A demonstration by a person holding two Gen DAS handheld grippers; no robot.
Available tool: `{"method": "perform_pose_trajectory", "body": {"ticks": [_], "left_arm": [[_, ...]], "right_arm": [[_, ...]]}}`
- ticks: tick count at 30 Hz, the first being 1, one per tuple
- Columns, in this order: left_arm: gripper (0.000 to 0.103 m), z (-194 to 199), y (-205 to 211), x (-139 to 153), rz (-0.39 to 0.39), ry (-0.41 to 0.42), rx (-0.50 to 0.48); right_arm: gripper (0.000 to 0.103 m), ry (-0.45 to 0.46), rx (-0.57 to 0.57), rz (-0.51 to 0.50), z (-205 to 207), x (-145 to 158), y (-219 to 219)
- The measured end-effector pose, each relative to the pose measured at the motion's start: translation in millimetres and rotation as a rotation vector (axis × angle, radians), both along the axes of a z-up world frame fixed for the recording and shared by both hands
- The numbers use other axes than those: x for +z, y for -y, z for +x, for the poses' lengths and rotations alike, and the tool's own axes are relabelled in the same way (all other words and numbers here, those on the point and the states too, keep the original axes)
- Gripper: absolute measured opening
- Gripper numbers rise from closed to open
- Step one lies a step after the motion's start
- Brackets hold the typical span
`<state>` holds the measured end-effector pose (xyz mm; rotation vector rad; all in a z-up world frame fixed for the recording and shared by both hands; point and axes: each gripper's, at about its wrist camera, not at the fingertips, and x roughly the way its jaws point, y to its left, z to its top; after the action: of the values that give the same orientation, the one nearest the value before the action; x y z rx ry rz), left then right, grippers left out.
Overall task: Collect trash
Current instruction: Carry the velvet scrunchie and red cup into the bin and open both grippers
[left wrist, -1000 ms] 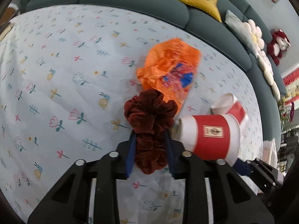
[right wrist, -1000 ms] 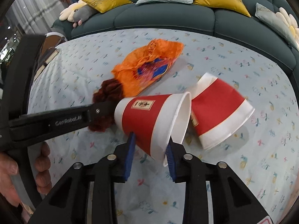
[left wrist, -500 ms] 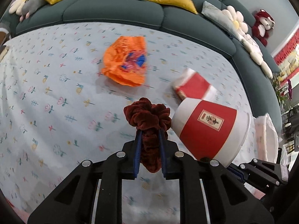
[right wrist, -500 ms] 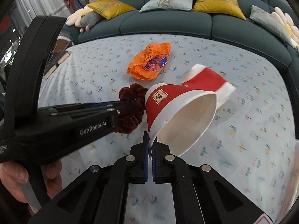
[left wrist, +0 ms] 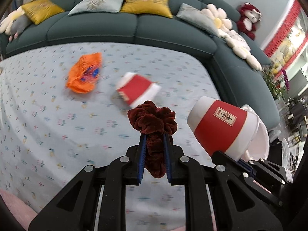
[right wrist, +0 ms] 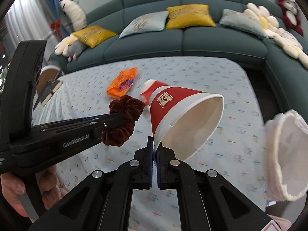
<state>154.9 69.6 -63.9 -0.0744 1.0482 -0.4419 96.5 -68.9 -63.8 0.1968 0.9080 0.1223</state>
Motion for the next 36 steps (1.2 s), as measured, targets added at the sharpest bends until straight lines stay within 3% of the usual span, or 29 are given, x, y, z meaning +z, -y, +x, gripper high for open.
{"method": "perform_pose_trajectory", "body": {"ticks": [17,36], "left_arm": [[0.017,-60,120,26,0.027,0.066,-0.196],[0.017,-80,243,30,0.009,0.074,-0.372]], "right_arm": [[0.003,0.076,-0.188,0.026,-72,19,113],[0.003,0.076,-0.412,0.064,-113,7,229]]}}
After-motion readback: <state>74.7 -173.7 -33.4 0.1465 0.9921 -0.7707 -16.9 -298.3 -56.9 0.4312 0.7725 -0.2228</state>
